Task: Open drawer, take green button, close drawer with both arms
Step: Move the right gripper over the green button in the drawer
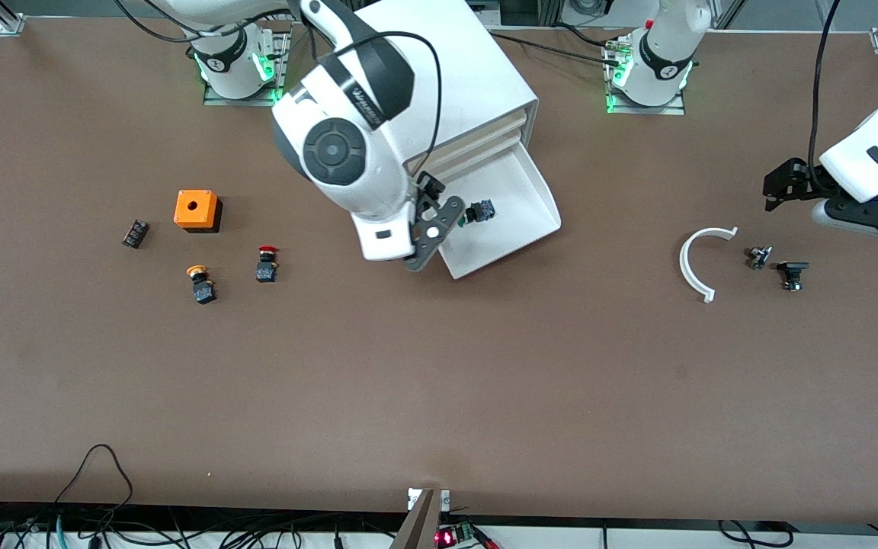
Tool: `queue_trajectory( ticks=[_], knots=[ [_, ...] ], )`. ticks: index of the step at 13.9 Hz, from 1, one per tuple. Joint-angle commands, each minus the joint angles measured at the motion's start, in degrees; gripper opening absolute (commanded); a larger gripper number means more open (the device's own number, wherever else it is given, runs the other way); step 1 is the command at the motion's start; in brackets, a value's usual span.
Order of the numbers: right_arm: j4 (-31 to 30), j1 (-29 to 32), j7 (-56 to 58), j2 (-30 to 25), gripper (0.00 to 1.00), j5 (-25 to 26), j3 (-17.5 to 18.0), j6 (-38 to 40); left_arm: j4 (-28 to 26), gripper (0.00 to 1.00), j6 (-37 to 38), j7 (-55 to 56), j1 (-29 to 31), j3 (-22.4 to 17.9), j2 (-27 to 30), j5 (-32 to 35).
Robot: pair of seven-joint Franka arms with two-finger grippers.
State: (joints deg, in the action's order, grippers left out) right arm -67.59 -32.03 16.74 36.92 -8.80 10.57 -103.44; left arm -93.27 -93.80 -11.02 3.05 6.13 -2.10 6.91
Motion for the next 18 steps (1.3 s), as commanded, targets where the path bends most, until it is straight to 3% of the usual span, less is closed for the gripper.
queue_trajectory(
  ticks=[1, 6, 18],
  knots=[
    [4.9, -3.0, 6.2, 2.6, 1.00, 0.5, 0.2, 1.1, 0.8, 1.00, -2.3, 0.4, -0.6, -0.2, -0.3, 2.1],
    [5.0, -5.5, 22.5, 5.3, 1.00, 0.7, 0.2, 1.8, 0.6, 1.00, -2.6, 1.0, -0.5, -0.5, -0.4, 1.9],
    [5.1, -9.8, 28.3, 12.5, 1.00, 4.8, 0.1, -4.7, 0.7, 1.00, -2.4, 8.1, -0.2, -1.6, -0.4, -1.6]
  ],
)
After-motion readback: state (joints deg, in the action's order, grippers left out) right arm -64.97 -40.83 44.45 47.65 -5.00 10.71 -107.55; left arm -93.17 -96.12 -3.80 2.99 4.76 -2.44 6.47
